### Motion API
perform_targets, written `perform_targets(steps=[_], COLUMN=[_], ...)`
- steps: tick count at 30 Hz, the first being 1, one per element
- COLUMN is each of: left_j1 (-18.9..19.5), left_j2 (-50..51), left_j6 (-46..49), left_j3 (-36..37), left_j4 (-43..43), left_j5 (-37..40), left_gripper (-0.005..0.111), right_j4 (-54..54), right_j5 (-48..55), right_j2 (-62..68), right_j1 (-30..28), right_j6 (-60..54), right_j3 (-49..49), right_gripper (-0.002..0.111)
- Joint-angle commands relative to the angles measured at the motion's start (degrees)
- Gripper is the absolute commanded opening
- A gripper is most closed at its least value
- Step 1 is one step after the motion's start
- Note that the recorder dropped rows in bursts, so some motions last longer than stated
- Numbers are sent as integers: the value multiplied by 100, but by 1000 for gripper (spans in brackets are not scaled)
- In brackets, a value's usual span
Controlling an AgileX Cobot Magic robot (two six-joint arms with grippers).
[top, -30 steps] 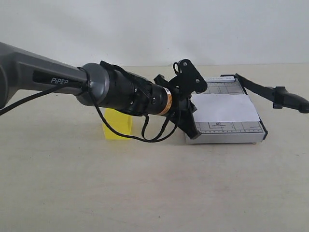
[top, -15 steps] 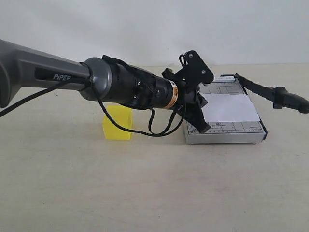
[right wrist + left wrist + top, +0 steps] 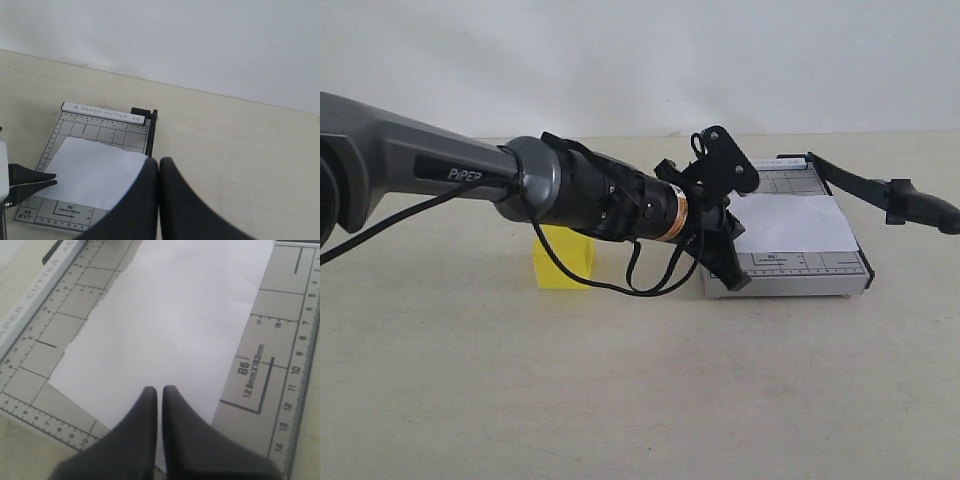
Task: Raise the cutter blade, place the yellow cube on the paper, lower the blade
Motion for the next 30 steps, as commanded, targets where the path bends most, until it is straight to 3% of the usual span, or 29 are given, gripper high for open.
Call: perform_targets(steps=[1, 20, 30], left_j1=[-24, -39, -271], left_j2=[49, 137, 186], left_j6=[-49, -49, -49], left_j3=[-19, -161, -278], left_j4=[-42, -212, -259], left_j5=[-5, -393, -430], left_gripper=[4, 4, 4], right_j4=[-1, -1, -1], right_j5=[-76, -99, -99], right_j2=[-36, -36, -36], right_j1=[-2, -2, -2], right_j6=[-13, -13, -13], right_j3=[-12, -12, -12], right_gripper=[0, 0, 0])
